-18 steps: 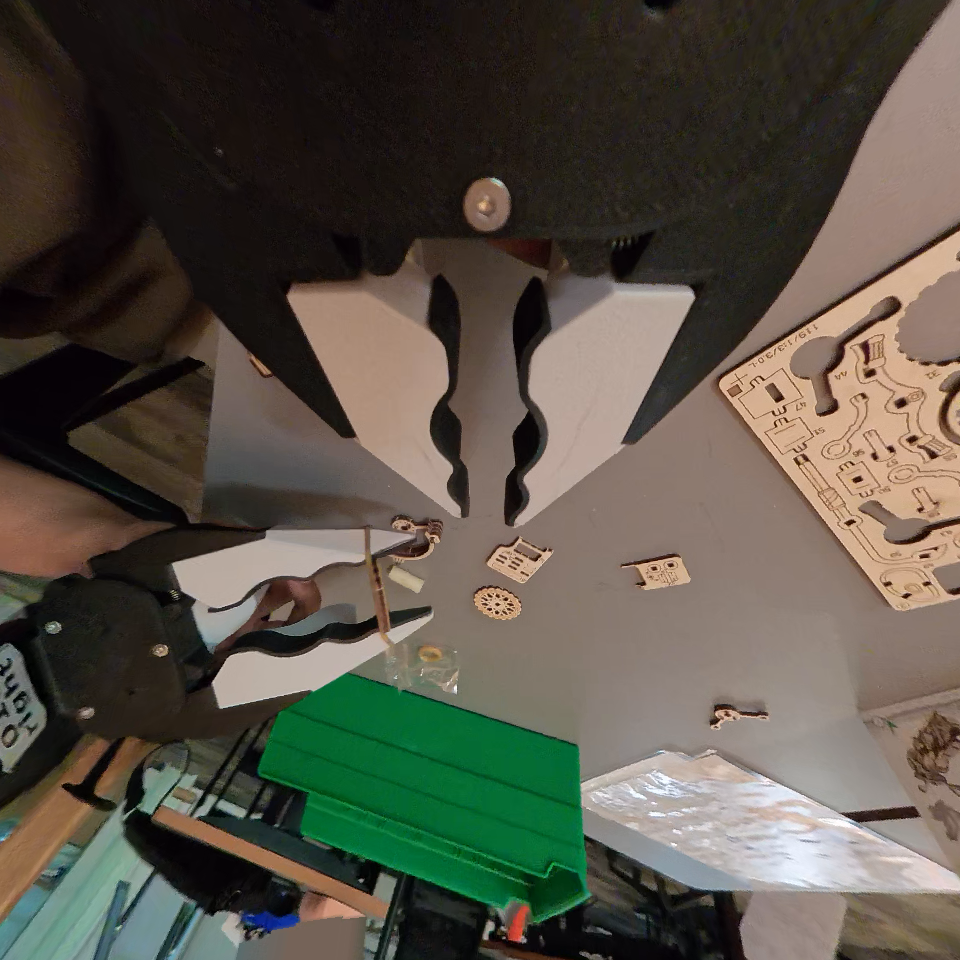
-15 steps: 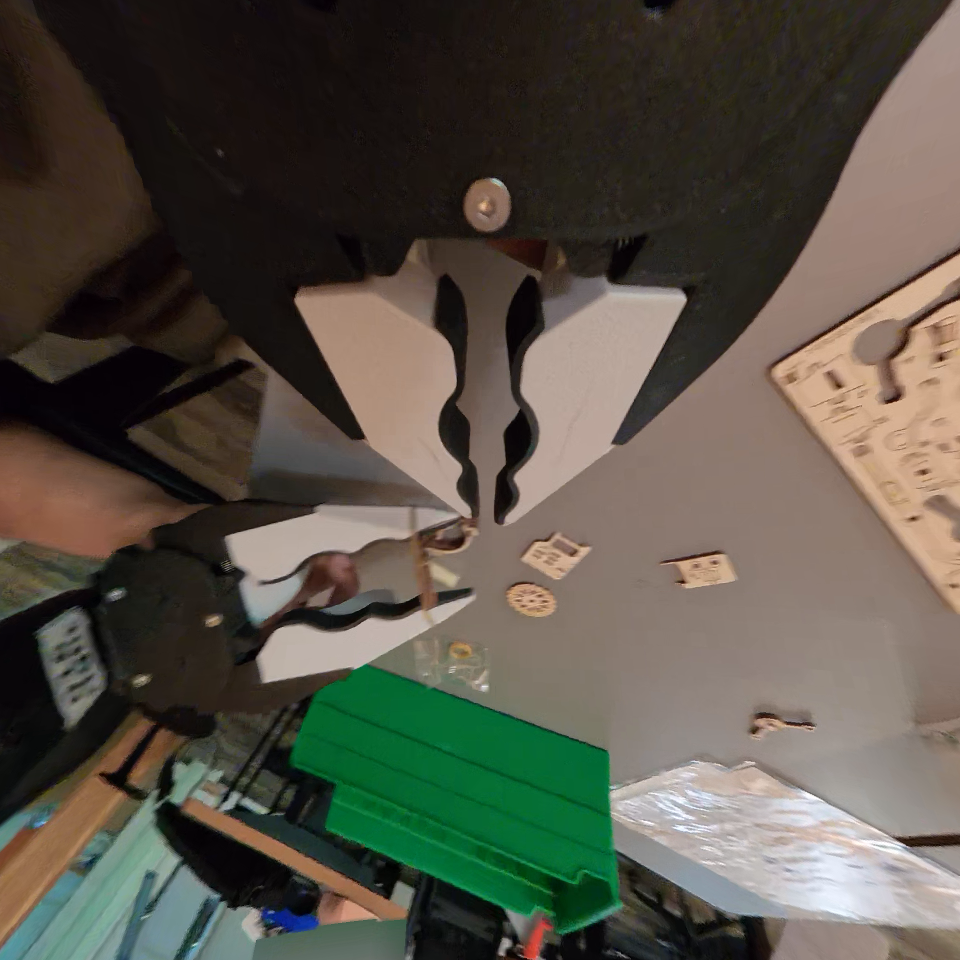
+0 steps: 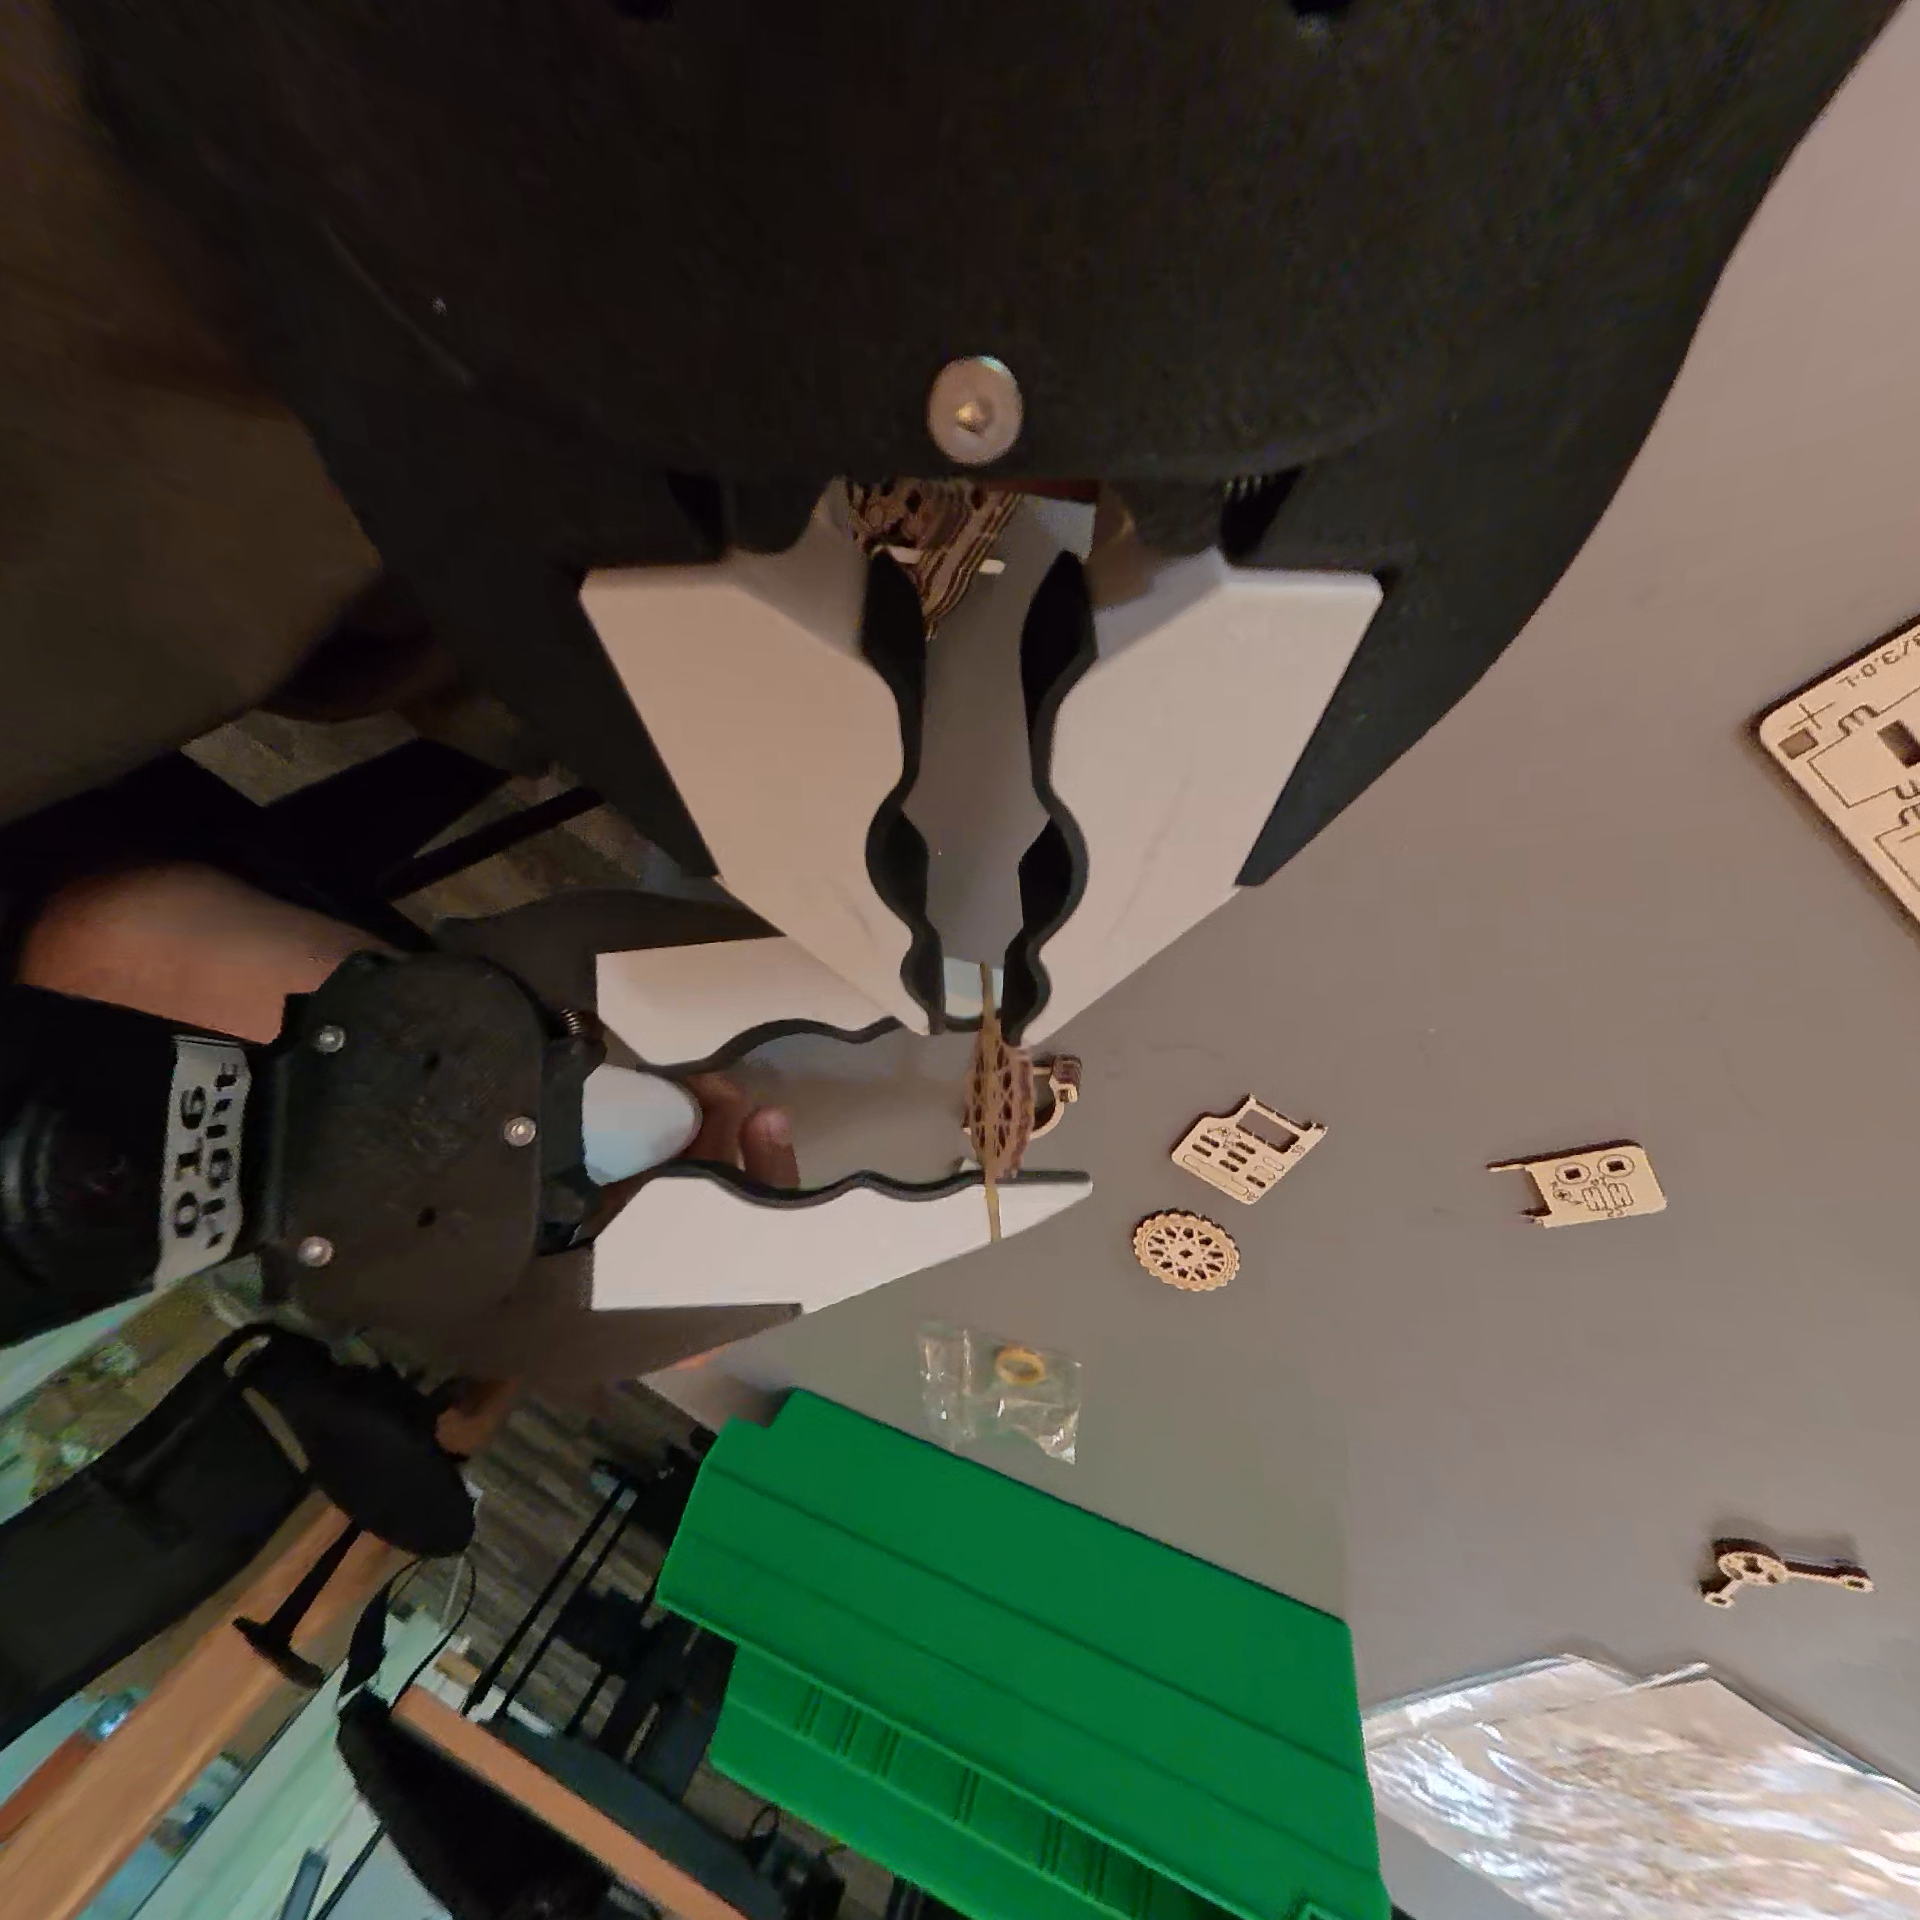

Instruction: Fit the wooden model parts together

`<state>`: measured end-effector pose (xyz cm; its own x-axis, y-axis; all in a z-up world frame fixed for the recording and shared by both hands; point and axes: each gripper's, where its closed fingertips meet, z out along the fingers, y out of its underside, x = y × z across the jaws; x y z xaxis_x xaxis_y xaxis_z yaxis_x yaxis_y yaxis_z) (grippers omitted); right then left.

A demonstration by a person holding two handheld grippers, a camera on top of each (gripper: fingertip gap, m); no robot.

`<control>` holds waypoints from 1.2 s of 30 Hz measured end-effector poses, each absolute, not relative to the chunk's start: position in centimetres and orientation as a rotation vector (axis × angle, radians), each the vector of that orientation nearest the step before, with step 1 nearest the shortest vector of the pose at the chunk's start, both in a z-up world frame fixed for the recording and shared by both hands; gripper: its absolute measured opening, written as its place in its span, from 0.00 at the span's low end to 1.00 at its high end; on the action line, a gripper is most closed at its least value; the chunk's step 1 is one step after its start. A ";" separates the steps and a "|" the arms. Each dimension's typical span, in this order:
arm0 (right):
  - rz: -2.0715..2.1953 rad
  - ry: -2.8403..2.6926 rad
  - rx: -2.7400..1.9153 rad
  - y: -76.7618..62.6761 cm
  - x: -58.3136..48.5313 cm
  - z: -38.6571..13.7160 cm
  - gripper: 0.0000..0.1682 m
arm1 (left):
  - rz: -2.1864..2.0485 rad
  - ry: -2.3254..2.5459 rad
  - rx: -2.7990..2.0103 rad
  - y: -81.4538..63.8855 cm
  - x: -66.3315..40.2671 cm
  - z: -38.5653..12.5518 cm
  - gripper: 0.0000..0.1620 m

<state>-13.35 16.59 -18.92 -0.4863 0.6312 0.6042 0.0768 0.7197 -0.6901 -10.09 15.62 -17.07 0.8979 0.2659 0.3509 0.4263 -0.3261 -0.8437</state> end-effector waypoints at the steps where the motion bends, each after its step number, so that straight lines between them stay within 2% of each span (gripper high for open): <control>1: 0.740 -1.979 -0.530 16.6 -13.3 -18.8 0.20 | -0.172 -0.503 -1.948 15.6 -10.0 -17.3 0.04; 11: 0.734 -1.955 -0.557 16.3 -13.3 -18.4 0.20 | -0.173 -0.549 -1.911 15.5 -10.5 -17.4 0.03; 14: 0.690 -1.926 -0.600 16.7 -13.6 -18.4 0.20 | -0.031 -0.536 -1.899 15.1 -11.5 -16.8 0.09; 18: 0.614 -1.980 -0.708 17.2 -13.7 -19.6 0.20 | 0.186 -0.455 -1.913 14.9 -12.1 -16.1 0.12; 28: 0.542 -2.005 -0.694 16.9 -13.3 -19.4 0.20 | 0.177 -0.406 -1.936 15.5 -11.3 -15.5 0.04; 36: 0.511 -2.001 -0.628 15.8 -12.7 -19.2 0.20 | 0.242 -0.359 -2.020 16.8 -10.6 -16.3 0.08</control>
